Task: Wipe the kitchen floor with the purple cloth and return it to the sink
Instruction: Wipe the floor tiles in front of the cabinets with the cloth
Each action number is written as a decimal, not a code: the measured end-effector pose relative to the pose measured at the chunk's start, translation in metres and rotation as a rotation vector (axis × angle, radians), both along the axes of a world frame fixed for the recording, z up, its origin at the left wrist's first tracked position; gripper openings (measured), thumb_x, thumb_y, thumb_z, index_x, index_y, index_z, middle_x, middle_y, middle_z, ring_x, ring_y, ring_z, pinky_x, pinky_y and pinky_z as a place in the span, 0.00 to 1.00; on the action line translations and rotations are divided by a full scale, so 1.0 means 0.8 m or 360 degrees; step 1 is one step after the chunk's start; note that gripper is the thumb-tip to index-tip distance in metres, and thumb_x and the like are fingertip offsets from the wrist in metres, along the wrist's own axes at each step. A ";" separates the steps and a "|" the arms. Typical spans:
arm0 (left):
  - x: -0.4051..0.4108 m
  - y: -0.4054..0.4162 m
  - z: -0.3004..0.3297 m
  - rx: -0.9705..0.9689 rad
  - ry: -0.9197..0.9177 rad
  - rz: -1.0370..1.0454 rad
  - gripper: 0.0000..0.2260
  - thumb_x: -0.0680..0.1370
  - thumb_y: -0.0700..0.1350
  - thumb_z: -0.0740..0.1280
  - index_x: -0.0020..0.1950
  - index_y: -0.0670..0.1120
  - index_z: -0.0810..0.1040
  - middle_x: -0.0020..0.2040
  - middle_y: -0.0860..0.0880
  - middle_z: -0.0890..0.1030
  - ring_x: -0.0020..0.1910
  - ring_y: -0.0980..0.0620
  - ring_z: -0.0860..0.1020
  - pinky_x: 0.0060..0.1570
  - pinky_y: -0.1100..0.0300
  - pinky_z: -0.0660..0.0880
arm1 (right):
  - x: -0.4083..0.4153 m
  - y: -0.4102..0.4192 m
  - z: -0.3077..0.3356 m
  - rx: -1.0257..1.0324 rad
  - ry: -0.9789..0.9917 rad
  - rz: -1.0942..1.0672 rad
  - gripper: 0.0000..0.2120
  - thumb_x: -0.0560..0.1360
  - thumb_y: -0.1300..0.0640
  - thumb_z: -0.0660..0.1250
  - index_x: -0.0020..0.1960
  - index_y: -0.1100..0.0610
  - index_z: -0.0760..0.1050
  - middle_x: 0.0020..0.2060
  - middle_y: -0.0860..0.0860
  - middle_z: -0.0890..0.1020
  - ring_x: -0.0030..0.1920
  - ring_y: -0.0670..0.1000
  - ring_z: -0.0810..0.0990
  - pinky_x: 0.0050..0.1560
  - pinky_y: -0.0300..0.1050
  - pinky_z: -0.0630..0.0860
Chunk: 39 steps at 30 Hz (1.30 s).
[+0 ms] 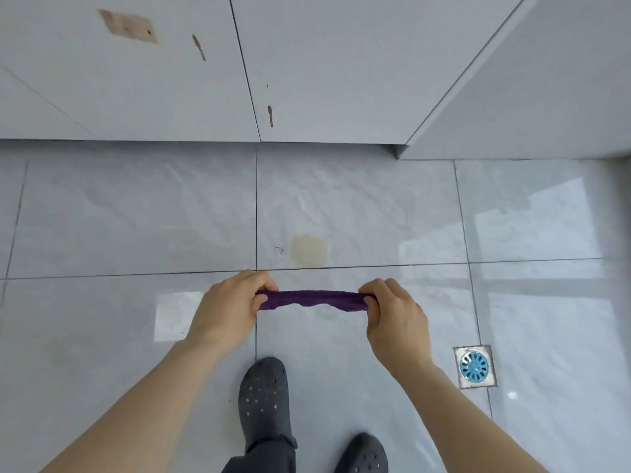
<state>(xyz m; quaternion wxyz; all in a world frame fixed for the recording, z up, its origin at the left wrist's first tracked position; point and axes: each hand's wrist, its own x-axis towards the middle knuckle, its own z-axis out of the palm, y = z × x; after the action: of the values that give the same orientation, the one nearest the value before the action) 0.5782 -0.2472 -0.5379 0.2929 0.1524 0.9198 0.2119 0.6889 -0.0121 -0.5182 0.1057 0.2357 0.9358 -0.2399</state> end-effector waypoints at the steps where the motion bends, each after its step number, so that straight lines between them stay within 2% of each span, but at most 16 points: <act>1: 0.001 0.000 -0.029 0.0010 0.0003 -0.0019 0.12 0.80 0.39 0.66 0.54 0.56 0.81 0.50 0.60 0.81 0.47 0.53 0.79 0.45 0.59 0.71 | 0.001 0.001 -0.029 0.0004 -0.0005 0.0009 0.10 0.81 0.64 0.61 0.54 0.54 0.79 0.45 0.49 0.79 0.42 0.57 0.76 0.38 0.48 0.70; 5: -0.003 0.002 -0.126 0.0054 0.0012 -0.0022 0.11 0.81 0.39 0.66 0.54 0.56 0.81 0.50 0.61 0.81 0.48 0.54 0.79 0.47 0.58 0.74 | -0.001 0.003 -0.125 0.0050 0.0013 0.0052 0.11 0.80 0.66 0.61 0.54 0.54 0.79 0.44 0.50 0.79 0.41 0.57 0.76 0.37 0.50 0.72; 8: -0.008 0.008 -0.152 0.0043 -0.0011 -0.0052 0.11 0.81 0.40 0.65 0.54 0.56 0.81 0.49 0.60 0.80 0.46 0.55 0.78 0.45 0.60 0.72 | -0.008 0.010 -0.148 0.0101 -0.0006 0.0019 0.11 0.80 0.66 0.61 0.54 0.54 0.78 0.44 0.50 0.78 0.41 0.57 0.76 0.37 0.52 0.74; 10: -0.011 0.008 -0.226 0.0089 0.0053 -0.0022 0.11 0.81 0.40 0.66 0.54 0.56 0.81 0.50 0.59 0.81 0.47 0.55 0.79 0.47 0.61 0.73 | -0.019 0.003 -0.221 0.0136 0.0051 0.0046 0.11 0.79 0.67 0.62 0.54 0.54 0.78 0.45 0.50 0.79 0.41 0.57 0.76 0.37 0.53 0.76; 17: -0.029 0.026 -0.290 0.0209 0.0070 -0.0002 0.10 0.81 0.42 0.65 0.56 0.56 0.82 0.51 0.59 0.82 0.49 0.55 0.81 0.51 0.56 0.78 | -0.053 0.020 -0.289 0.0336 0.0346 -0.0040 0.13 0.75 0.72 0.65 0.52 0.57 0.79 0.43 0.52 0.79 0.42 0.58 0.78 0.37 0.52 0.75; 21: -0.024 0.032 -0.308 0.0265 0.0117 -0.0156 0.10 0.82 0.44 0.64 0.58 0.57 0.81 0.53 0.59 0.82 0.49 0.55 0.81 0.50 0.58 0.77 | -0.073 0.024 -0.318 0.0452 0.0600 -0.0113 0.12 0.76 0.71 0.67 0.52 0.57 0.81 0.46 0.53 0.79 0.46 0.59 0.77 0.45 0.57 0.77; 25: -0.003 0.051 -0.325 0.0381 0.0096 -0.0285 0.10 0.81 0.46 0.65 0.61 0.57 0.80 0.56 0.60 0.82 0.51 0.57 0.81 0.52 0.61 0.77 | -0.098 0.018 -0.334 0.0482 0.0730 -0.0214 0.09 0.79 0.62 0.68 0.53 0.51 0.81 0.54 0.53 0.76 0.53 0.57 0.73 0.54 0.53 0.70; 27: 0.000 0.058 -0.330 0.0480 0.0030 -0.0194 0.09 0.81 0.48 0.67 0.60 0.58 0.81 0.54 0.61 0.84 0.51 0.60 0.81 0.52 0.66 0.77 | -0.108 0.010 -0.341 0.0425 0.0782 -0.0315 0.09 0.78 0.62 0.69 0.53 0.49 0.81 0.52 0.53 0.73 0.49 0.57 0.73 0.49 0.54 0.73; 29: -0.005 0.059 -0.331 0.0530 0.0046 -0.0120 0.08 0.79 0.55 0.67 0.57 0.59 0.80 0.50 0.63 0.84 0.48 0.62 0.81 0.48 0.68 0.77 | -0.116 0.004 -0.346 0.0218 0.0803 -0.0414 0.09 0.79 0.63 0.67 0.53 0.49 0.80 0.47 0.50 0.71 0.44 0.55 0.74 0.40 0.55 0.77; 31: -0.023 0.049 -0.333 0.0519 0.0377 -0.0007 0.10 0.79 0.61 0.63 0.56 0.60 0.77 0.49 0.63 0.83 0.45 0.62 0.80 0.45 0.67 0.75 | -0.121 -0.004 -0.351 -0.0003 0.0821 -0.0418 0.10 0.80 0.64 0.64 0.53 0.50 0.79 0.44 0.48 0.74 0.42 0.55 0.76 0.40 0.55 0.78; 33: -0.056 0.030 -0.342 0.0439 0.0736 0.0171 0.15 0.80 0.60 0.60 0.63 0.57 0.75 0.59 0.60 0.79 0.56 0.58 0.78 0.55 0.63 0.71 | -0.125 -0.011 -0.355 -0.0157 0.0838 -0.0430 0.12 0.81 0.65 0.61 0.54 0.49 0.76 0.45 0.45 0.77 0.44 0.54 0.78 0.46 0.54 0.78; 36: -0.107 0.002 -0.365 0.0039 0.0950 0.0203 0.28 0.82 0.62 0.56 0.78 0.50 0.66 0.77 0.50 0.69 0.77 0.47 0.67 0.76 0.50 0.59 | -0.123 -0.021 -0.366 -0.0207 0.0777 -0.0346 0.13 0.82 0.62 0.60 0.59 0.45 0.72 0.51 0.38 0.77 0.51 0.49 0.78 0.53 0.54 0.79; 37: -0.117 -0.001 -0.373 -0.0076 0.0939 0.0171 0.31 0.82 0.63 0.54 0.81 0.48 0.62 0.81 0.47 0.65 0.81 0.45 0.62 0.80 0.47 0.54 | -0.119 -0.024 -0.373 -0.0171 0.0729 -0.0269 0.13 0.83 0.59 0.61 0.64 0.46 0.71 0.57 0.38 0.77 0.58 0.49 0.77 0.58 0.55 0.78; 39: -0.125 0.000 -0.390 -0.0235 0.0873 0.0086 0.34 0.82 0.65 0.49 0.84 0.47 0.56 0.84 0.45 0.58 0.84 0.43 0.55 0.82 0.42 0.49 | -0.106 -0.028 -0.389 0.0000 0.0569 -0.0060 0.22 0.83 0.49 0.61 0.76 0.49 0.64 0.72 0.46 0.74 0.75 0.52 0.69 0.73 0.57 0.69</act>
<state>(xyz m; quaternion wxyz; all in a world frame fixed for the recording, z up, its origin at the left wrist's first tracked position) 0.4784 -0.2476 -0.8501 0.0376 0.1576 0.9814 0.1028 0.6040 -0.0343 -0.8297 -0.0671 0.2068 0.9351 -0.2798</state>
